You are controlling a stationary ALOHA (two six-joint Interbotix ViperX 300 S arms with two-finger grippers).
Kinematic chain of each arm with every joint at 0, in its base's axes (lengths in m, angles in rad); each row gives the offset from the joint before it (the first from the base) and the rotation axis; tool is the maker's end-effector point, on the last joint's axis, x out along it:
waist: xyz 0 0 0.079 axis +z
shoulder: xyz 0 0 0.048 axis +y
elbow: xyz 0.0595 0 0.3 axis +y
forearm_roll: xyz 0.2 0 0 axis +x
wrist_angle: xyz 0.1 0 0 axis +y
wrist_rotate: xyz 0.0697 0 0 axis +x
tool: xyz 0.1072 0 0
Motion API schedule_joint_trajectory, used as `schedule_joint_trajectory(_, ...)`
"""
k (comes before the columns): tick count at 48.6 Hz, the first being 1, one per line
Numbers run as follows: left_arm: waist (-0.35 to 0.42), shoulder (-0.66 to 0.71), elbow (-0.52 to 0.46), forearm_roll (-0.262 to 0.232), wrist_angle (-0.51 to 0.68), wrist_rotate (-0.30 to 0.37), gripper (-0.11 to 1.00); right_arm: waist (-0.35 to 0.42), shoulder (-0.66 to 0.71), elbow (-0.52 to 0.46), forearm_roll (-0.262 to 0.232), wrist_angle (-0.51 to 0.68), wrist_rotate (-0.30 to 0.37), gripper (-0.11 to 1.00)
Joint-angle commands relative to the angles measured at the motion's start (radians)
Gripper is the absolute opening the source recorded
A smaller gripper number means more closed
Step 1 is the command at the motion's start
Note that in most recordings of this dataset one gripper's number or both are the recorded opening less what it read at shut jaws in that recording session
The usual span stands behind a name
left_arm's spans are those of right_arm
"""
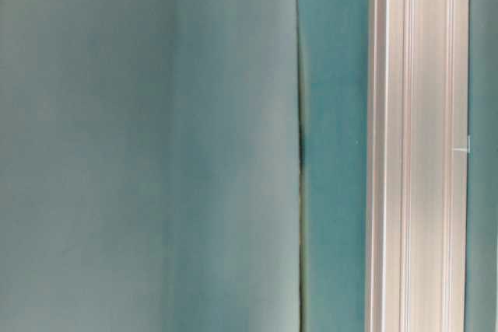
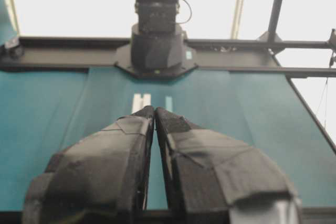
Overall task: Lift the metal rail with both hands and move it towards you.
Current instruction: 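Move both grippers inward over the two ends of the silver rail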
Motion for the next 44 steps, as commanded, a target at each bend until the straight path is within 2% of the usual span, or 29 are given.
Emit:
schedule_joint_trajectory(1,0.012,0.049,-0.08,0.006,0.034,-0.04,0.14,-0.018,0.005,-0.025,0.009,0.0,0.017,0.14)
schedule_joint_trajectory(4,0.023,0.084,-0.127,0.009,0.095,-0.064,0.16,-0.035,0.015,-0.057,0.081,0.054,0.032,0.15)
schedule_joint_trajectory(7,0.026,0.124,-0.179,0.015,0.19,-0.078,0.08,-0.058,0.035,-0.092,0.115,0.137,0.051,0.07)
schedule_joint_trajectory(13,0.037,0.206,-0.287,0.017,0.413,-0.077,-0.02,-0.104,0.087,-0.189,0.115,0.4,0.051,0.04)
schedule_joint_trajectory(19,0.052,0.281,-0.388,0.018,0.591,-0.058,-0.04,-0.146,0.167,-0.291,0.106,0.67,0.051,0.04)
schedule_joint_trajectory(24,0.066,0.341,-0.446,0.02,0.698,-0.043,-0.04,-0.155,0.239,-0.351,0.104,0.822,0.049,0.04)
schedule_joint_trajectory(35,0.078,0.511,-0.58,0.02,0.965,-0.023,-0.04,-0.153,0.43,-0.46,0.104,1.066,0.014,0.04)
schedule_joint_trajectory(44,0.089,0.615,-0.67,0.025,1.123,0.008,-0.04,-0.153,0.561,-0.554,0.089,1.172,-0.092,0.04)
